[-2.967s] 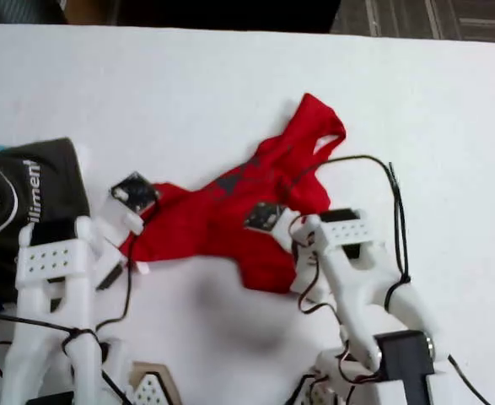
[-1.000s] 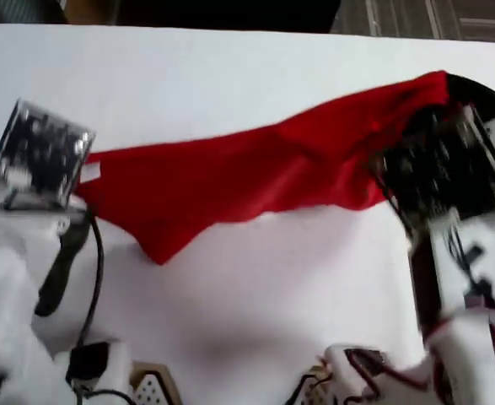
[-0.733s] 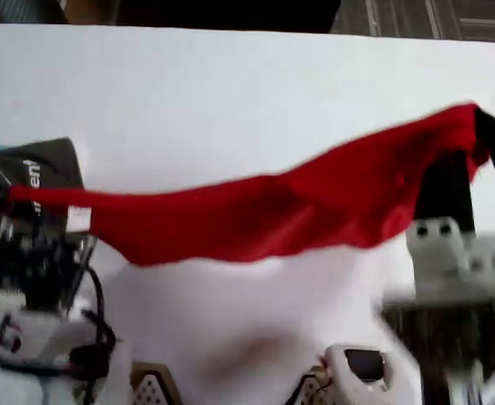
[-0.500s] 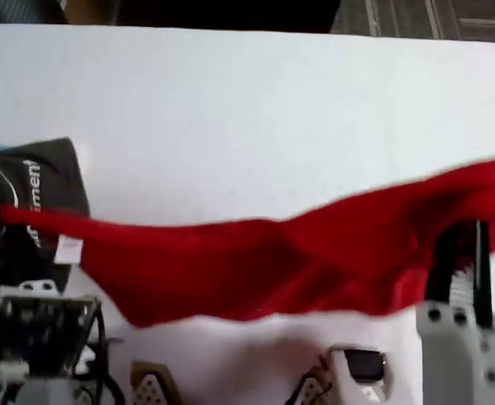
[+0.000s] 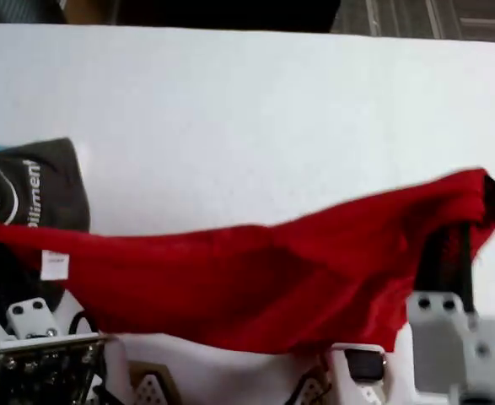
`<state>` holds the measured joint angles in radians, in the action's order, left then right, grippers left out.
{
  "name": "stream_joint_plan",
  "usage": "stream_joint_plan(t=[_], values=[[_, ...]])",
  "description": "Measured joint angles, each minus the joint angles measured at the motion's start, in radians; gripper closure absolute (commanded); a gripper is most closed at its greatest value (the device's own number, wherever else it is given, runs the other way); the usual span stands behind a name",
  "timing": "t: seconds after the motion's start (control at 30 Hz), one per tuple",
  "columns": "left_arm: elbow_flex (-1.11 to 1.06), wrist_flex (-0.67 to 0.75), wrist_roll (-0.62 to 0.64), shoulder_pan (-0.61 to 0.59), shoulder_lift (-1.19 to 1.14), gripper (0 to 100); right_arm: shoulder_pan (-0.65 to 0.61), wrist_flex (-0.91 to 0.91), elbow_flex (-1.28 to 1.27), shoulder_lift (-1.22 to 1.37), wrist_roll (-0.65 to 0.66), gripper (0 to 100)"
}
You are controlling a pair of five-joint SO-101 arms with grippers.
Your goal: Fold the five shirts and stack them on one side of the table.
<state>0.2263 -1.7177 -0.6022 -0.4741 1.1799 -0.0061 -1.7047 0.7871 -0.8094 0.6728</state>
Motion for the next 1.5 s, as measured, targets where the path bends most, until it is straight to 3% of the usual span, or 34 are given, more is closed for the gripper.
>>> stream_joint_plan(t=[0.17,0.33,0.57,0.73,1.0,1.5], values=[[-0.084,0.014,0.000,0.008,0.000,98,0.000,0.000,-0.152,0.000,0.000,97.8],[-0.278,0.074,-0.002,0.118,0.000,98,0.000,0.072,-0.354,0.002,0.000,97.8],[-0.539,0.281,0.000,0.167,-0.032,98,0.000,0.336,-0.655,0.003,0.005,97.8],[-0.555,0.376,0.000,0.206,-0.187,98,0.000,0.509,-0.783,0.040,0.044,97.8],[-0.417,0.385,-0.002,0.239,-0.497,98,0.000,0.597,-0.729,0.279,0.046,97.8],[-0.123,0.385,-0.002,0.241,-0.865,98,0.000,0.528,-0.209,0.825,0.046,97.8]])
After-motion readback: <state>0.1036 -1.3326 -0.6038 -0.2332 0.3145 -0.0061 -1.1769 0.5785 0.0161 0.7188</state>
